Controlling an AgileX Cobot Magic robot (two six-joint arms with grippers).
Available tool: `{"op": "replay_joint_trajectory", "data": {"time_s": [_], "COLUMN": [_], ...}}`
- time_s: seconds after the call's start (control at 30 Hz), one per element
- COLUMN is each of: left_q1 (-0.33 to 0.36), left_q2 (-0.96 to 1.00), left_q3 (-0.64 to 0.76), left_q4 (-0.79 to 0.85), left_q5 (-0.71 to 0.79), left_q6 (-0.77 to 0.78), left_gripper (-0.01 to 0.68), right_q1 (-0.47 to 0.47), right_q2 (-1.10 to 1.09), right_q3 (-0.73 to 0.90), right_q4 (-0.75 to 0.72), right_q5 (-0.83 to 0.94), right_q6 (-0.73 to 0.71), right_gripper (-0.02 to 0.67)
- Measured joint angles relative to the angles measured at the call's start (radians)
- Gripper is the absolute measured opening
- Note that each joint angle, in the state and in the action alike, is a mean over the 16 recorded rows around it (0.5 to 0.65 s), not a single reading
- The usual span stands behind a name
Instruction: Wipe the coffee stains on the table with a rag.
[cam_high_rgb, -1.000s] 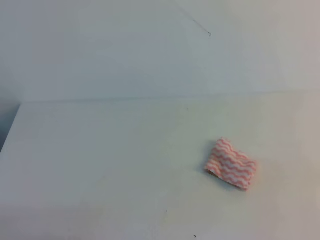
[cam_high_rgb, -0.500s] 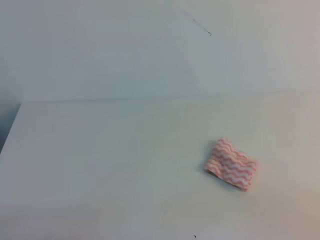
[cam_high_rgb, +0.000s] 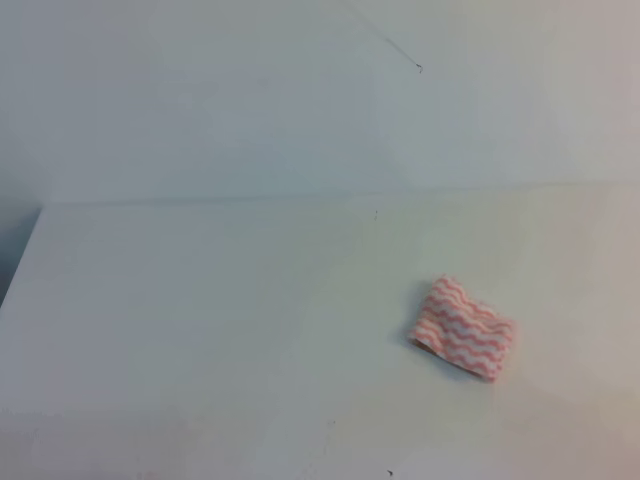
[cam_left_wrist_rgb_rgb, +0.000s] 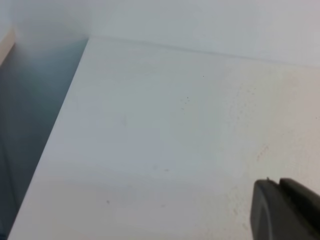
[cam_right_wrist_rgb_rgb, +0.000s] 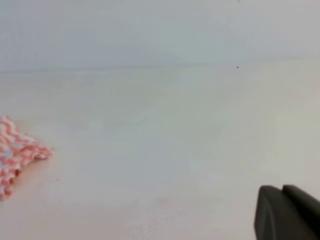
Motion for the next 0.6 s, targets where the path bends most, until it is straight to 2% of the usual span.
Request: {"op": "replay_joint_trajectory", "data": {"time_s": [0.6], "left_q1": [0.0], "left_q2": [0.0], "left_q3": [-0.011], "left_q4": [0.0], "left_q5": [0.005], "left_q6": [0.0], "left_gripper": [-0.001], "right_q1": [0.0], "right_q2": [0.0], "right_q3": [0.0], "right_q4": [0.002], "right_q5": [-0.001], "right_q6": [0.001], "right_gripper": [-0.002]}}
